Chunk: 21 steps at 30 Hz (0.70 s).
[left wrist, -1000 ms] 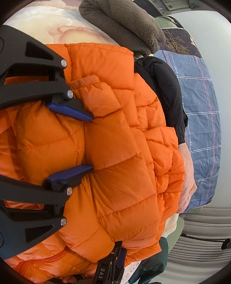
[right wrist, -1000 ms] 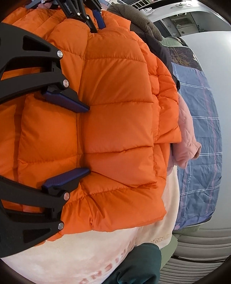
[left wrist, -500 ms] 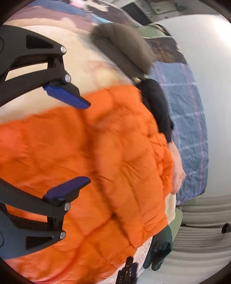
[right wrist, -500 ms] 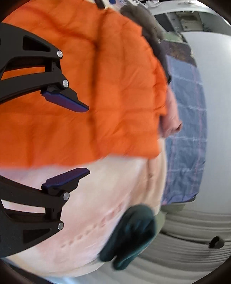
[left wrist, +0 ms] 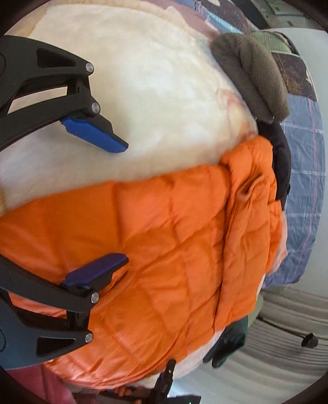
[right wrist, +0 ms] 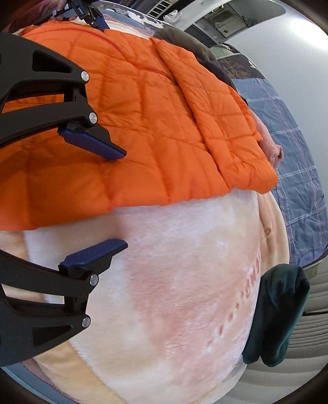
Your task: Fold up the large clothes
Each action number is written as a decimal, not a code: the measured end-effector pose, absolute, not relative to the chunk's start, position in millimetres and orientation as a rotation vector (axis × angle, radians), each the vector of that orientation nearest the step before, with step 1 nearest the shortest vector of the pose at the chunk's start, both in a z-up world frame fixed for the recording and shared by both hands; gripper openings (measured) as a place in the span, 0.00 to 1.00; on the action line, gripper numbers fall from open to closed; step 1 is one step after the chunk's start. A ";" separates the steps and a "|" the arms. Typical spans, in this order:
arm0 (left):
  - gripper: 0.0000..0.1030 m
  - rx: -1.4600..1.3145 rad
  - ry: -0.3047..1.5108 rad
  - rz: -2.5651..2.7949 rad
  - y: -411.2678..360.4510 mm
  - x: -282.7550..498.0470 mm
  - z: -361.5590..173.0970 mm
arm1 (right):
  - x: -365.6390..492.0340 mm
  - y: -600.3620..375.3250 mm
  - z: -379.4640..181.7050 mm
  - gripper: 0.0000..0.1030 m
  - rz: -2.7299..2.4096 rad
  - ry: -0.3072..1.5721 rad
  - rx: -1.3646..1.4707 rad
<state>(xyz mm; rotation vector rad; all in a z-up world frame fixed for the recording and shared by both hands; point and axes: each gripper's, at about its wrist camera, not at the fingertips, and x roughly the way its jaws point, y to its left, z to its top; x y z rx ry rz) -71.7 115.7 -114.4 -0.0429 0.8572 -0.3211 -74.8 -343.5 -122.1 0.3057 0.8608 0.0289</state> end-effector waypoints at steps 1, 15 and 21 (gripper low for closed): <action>0.81 -0.054 0.858 -0.334 114.6 -73.7 -114.5 | -78.6 -343.6 -123.1 0.65 0.036 0.861 0.310; 0.49 -0.049 0.905 -0.532 93.6 -144.9 -109.2 | -153.5 -345.5 -122.4 0.53 0.254 0.889 0.417; 0.07 -0.165 0.855 -0.530 99.1 -136.6 -102.2 | -155.6 -349.8 -113.2 0.06 0.298 0.821 0.552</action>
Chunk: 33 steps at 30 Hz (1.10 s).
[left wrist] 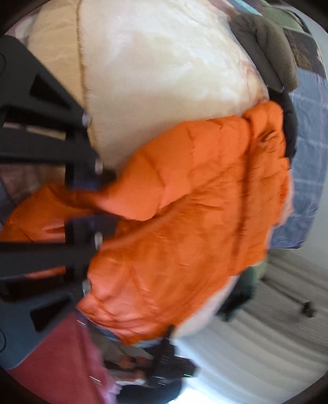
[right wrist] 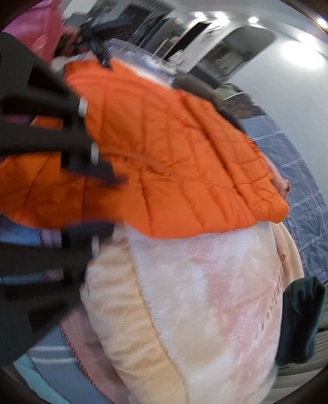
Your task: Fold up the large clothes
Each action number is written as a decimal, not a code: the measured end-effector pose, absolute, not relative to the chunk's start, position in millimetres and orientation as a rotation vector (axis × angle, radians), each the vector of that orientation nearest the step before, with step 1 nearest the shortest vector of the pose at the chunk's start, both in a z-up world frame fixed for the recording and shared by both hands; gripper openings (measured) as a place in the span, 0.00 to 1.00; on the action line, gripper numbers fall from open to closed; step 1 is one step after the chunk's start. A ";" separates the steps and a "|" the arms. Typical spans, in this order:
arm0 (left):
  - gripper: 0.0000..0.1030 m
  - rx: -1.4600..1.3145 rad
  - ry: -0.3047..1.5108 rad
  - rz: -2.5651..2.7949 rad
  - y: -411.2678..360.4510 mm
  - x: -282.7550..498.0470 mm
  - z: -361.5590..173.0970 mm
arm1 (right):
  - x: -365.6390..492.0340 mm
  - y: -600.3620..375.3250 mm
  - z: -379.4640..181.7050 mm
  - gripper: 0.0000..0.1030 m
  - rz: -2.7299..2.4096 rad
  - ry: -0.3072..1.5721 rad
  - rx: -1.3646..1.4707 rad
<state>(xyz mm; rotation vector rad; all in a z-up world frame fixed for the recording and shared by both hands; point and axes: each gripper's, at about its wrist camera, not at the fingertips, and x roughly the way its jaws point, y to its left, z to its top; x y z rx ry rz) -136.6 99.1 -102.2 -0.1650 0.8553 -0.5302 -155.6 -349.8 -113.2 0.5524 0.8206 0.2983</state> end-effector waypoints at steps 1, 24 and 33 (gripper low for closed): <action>0.07 -0.179 0.826 -0.523 99.1 -137.6 -94.9 | -156.7 -352.1 -107.2 0.04 0.306 0.793 0.578; 0.15 -0.094 0.358 -0.349 112.4 -171.0 49.5 | -183.9 -356.0 20.9 0.03 0.317 0.308 0.485; 0.17 -0.013 0.427 -0.292 92.4 -93.7 32.3 | -104.3 -345.1 0.2 0.03 0.238 0.388 0.440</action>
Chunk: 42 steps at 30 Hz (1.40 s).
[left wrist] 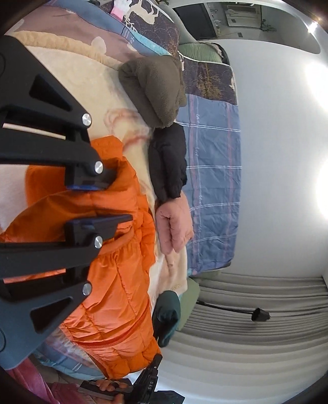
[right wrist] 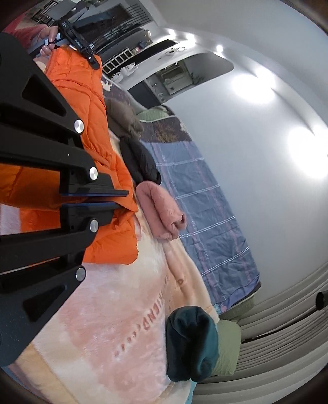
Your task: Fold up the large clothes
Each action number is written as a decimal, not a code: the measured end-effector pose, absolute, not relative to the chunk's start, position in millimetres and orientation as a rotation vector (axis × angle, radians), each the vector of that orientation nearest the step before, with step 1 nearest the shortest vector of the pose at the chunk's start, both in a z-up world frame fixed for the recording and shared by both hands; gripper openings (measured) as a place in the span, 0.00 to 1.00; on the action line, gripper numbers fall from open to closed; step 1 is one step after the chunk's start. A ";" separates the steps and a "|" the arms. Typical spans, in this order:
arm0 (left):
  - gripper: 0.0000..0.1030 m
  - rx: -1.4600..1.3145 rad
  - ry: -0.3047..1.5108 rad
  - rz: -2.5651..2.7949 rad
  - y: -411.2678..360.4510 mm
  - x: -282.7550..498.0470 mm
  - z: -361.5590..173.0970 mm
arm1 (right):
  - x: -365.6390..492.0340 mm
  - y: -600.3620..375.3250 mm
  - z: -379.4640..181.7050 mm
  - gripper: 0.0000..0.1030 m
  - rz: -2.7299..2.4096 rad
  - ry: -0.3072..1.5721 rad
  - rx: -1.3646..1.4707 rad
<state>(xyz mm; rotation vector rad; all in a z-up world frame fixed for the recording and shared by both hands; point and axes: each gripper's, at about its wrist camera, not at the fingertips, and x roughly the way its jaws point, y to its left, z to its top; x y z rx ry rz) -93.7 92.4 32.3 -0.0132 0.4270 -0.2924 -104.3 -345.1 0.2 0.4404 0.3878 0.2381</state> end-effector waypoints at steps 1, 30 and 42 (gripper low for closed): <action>0.17 -0.013 0.436 -0.290 92.1 -87.0 29.3 | -96.3 -344.8 -3.8 0.03 0.234 0.401 0.442; 0.71 -0.023 0.568 -0.210 106.5 -18.8 -33.3 | -62.4 -350.4 -32.5 0.51 0.093 0.502 0.309; 0.82 0.349 0.516 -0.348 53.4 -107.7 -16.5 | -111.5 -288.3 -45.7 0.75 0.202 0.615 -0.085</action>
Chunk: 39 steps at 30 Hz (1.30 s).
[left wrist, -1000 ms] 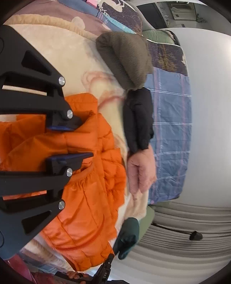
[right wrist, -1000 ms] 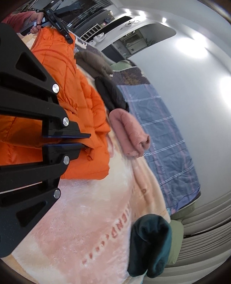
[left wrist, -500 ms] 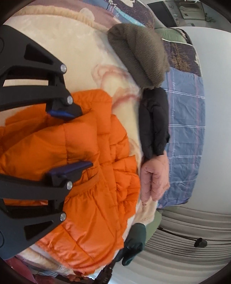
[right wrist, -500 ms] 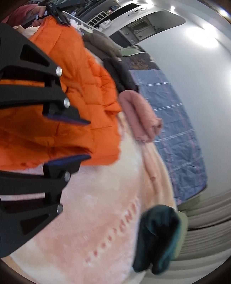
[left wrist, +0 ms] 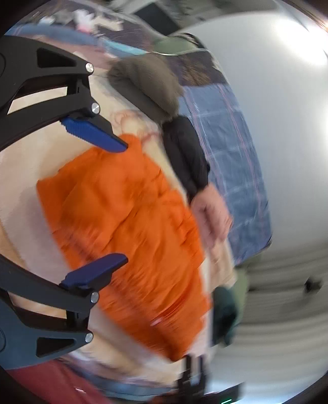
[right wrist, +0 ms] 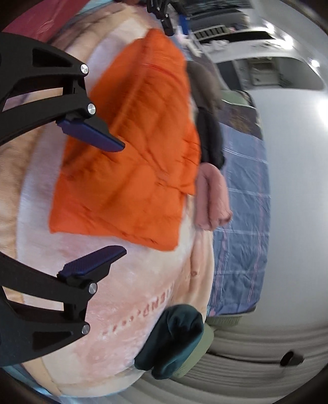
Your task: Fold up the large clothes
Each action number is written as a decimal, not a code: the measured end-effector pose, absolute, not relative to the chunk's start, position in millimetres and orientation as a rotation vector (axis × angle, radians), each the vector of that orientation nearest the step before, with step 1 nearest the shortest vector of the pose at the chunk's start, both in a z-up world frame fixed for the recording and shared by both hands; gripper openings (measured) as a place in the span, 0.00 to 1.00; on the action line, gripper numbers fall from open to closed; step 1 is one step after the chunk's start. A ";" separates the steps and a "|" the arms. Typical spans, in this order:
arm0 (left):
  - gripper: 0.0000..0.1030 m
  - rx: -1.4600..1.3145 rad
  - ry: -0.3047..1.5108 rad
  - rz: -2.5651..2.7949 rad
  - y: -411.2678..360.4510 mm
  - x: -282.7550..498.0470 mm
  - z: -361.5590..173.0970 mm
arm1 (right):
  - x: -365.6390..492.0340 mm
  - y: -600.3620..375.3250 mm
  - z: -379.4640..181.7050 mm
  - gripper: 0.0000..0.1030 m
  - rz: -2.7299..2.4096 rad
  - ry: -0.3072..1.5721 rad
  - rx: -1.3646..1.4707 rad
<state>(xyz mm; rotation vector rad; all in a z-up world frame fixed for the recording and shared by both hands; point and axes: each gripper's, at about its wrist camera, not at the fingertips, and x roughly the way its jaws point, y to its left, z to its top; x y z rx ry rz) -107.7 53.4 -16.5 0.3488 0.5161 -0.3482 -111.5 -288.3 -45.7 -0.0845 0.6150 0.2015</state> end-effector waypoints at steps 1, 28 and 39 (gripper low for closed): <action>0.83 0.378 0.520 -0.356 47.8 -111.3 -20.5 | -112.8 -286.2 -47.3 0.76 0.210 0.625 -0.097; 0.91 0.182 0.464 -0.151 72.0 -17.5 2.8 | -41.5 -291.0 -15.7 0.83 0.094 0.458 -0.037; 0.91 0.116 0.530 -0.078 78.6 46.5 -5.3 | -17.8 -306.5 18.7 0.86 0.140 0.372 0.133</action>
